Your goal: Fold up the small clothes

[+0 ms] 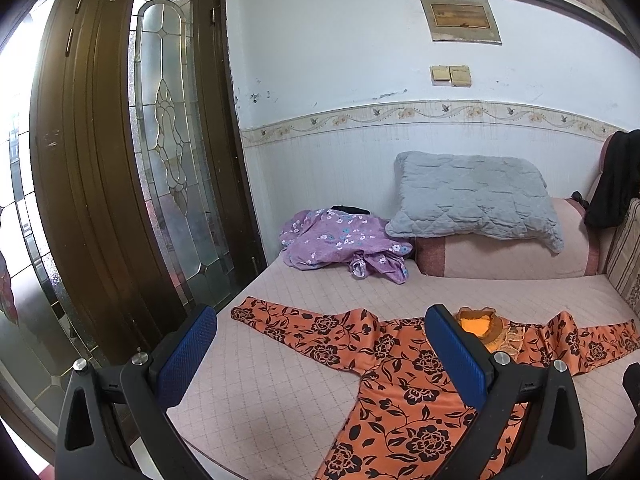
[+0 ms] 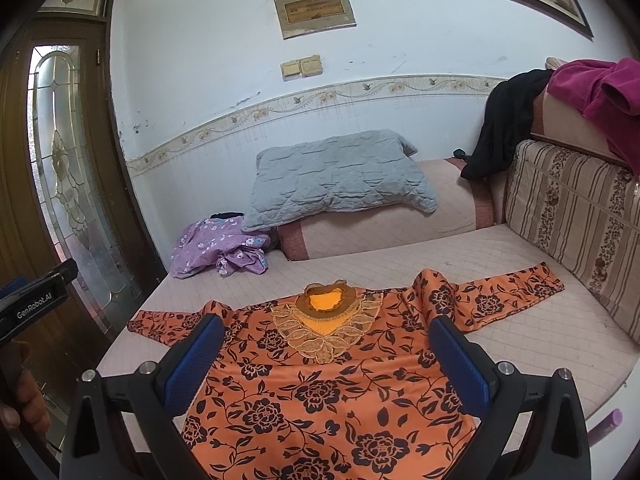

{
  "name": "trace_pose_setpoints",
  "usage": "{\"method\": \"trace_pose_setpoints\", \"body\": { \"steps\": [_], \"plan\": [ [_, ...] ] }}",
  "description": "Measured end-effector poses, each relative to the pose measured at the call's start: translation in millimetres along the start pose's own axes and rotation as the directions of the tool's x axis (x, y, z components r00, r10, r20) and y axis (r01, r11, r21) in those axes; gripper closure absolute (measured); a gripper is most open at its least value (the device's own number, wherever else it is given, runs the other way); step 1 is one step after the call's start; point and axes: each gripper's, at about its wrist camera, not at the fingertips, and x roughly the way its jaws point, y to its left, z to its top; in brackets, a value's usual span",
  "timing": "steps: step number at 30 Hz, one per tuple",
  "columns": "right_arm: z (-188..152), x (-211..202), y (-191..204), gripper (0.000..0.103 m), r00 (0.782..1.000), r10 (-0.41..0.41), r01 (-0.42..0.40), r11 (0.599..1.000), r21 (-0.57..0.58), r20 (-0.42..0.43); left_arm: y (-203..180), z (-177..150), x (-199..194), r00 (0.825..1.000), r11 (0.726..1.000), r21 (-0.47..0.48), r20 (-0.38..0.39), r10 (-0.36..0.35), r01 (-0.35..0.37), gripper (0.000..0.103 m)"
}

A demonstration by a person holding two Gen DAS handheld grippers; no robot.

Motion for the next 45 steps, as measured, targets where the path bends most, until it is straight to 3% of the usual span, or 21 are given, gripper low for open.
{"method": "trace_pose_setpoints", "body": {
  "steps": [15,19,21,24,25,28,31,33,35,39,40,42,44,45],
  "plan": [
    [-3,30,-3,0.000,1.000,-0.002,0.002,1.000,-0.004,-0.031,-11,-7,30,0.999,1.000,0.019,-0.042,0.007,-0.006,0.000],
    [-3,55,-22,0.000,0.999,0.019,-0.018,1.000,0.016,-0.051,-31,-21,67,0.993,0.998,0.055,-0.116,-0.019,0.025,0.000],
    [-5,77,-47,0.000,0.996,0.046,-0.043,0.998,0.048,-0.075,-49,-37,101,0.978,0.994,0.070,-0.198,-0.070,0.086,0.000],
    [-9,119,-115,0.000,0.990,0.055,-0.030,0.982,0.187,-0.130,-86,-74,167,0.926,0.982,0.109,-0.364,-0.104,0.153,0.000],
    [-12,139,-154,0.000,0.989,0.035,0.005,0.964,0.267,-0.143,-102,-92,192,0.902,0.979,0.127,-0.421,-0.094,0.161,0.000],
    [-22,177,-246,0.001,0.979,-0.064,0.141,0.894,0.426,-0.192,-137,-129,236,0.864,0.968,0.176,-0.499,-0.069,0.179,0.000],
    [-39,202,-350,0.008,0.973,-0.133,0.224,0.738,0.636,-0.189,-159,-148,262,0.844,0.965,0.174,-0.530,-0.077,0.198,0.000],
    [-52,214,-401,0.011,0.972,-0.127,0.232,0.626,0.745,-0.196,-168,-156,273,0.840,0.962,0.179,-0.537,-0.078,0.204,0.000],
    [-62,231,-443,0.024,0.973,-0.116,0.229,0.537,0.812,-0.197,-175,-164,287,0.820,0.958,0.183,-0.566,-0.083,0.223,0.000],
    [-73,271,-493,0.031,0.959,-0.135,0.284,0.452,0.846,-0.250,-186,-183,308,0.777,0.947,0.199,-0.626,-0.075,0.252,0.000],
    [-72,277,-499,0.031,0.957,-0.148,0.288,0.450,0.845,-0.248,-183,-184,309,0.780,0.953,0.167,-0.618,-0.100,0.254,0.000],
    [-60,288,-505,0.033,0.952,-0.200,0.299,0.463,0.834,-0.231,-179,-184,313,0.765,0.959,0.123,-0.632,-0.122,0.254,0.000],
    [-52,305,-515,0.046,0.944,-0.223,0.324,0.478,0.816,-0.243,-175,-186,315,0.762,0.965,0.075,-0.631,-0.150,0.252,0.000],
    [-50,313,-518,0.054,0.937,-0.245,0.342,0.492,0.800,-0.250,-174,-187,313,0.773,0.966,0.069,-0.615,-0.155,0.248,0.000]
  ]
}}
